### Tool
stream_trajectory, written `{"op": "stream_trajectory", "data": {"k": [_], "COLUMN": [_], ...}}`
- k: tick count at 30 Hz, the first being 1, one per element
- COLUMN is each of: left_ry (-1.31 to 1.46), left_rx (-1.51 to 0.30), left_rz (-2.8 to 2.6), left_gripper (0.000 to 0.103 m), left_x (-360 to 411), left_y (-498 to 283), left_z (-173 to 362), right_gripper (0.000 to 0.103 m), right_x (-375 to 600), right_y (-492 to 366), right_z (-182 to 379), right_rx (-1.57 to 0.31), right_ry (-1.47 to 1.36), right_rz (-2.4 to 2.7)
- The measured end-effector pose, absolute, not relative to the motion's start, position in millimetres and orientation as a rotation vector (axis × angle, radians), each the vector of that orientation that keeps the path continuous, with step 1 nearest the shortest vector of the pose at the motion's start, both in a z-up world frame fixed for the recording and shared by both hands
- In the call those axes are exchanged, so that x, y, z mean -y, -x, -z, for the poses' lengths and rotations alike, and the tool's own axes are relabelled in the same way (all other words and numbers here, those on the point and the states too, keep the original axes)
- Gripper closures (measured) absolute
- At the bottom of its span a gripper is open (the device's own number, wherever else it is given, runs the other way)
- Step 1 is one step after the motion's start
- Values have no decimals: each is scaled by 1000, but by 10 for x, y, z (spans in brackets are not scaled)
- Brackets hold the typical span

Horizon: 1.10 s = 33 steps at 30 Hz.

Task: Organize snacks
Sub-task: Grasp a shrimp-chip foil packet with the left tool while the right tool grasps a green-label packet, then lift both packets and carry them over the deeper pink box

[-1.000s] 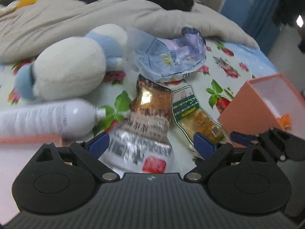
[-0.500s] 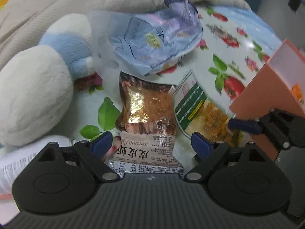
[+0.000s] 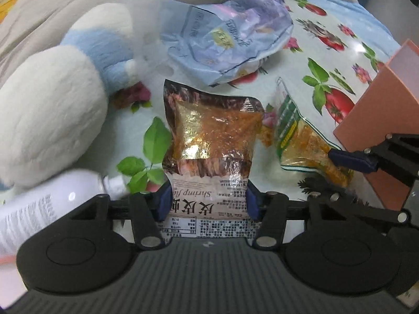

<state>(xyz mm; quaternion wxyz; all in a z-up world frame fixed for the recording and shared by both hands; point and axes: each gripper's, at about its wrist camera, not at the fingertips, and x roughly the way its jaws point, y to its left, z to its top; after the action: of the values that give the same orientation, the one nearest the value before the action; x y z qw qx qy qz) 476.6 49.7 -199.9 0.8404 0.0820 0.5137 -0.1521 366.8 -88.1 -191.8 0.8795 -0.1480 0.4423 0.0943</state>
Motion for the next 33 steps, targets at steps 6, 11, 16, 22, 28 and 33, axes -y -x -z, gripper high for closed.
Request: {"op": "stream_trajectory", "data": {"k": [6,11,16,22,28,33], "left_ry": [-86,-12,36,86,150,160], "left_rx": [-1077,-1072,-1079,-1057,-1035,-992], "left_rz": [238,197,132,101,95,87], "left_gripper": [43,43,43,43,43,43], "left_x": [-649,-799,-928,-949,-828,-741], "left_y": [-4569,-4414,-4244,-3960,-3641,-3292], "left_z": [1883,1754,1661,1570,1538,1444], "right_gripper": [83,84,84,84,84,84], "right_x": [986,1080,1119,1148,1266,1360], "right_y": [-3696,-3665,-3535,-3326,-3085,-2791], "right_z": [1811,1688,1599,1480,1319,1175], "right_rx": [-939,-934,-934,-896,-862,-814], "right_ry": [232,152,97,76,19,-32], "right_rz": [-189,-199,-201,-218,-249,-286]}}
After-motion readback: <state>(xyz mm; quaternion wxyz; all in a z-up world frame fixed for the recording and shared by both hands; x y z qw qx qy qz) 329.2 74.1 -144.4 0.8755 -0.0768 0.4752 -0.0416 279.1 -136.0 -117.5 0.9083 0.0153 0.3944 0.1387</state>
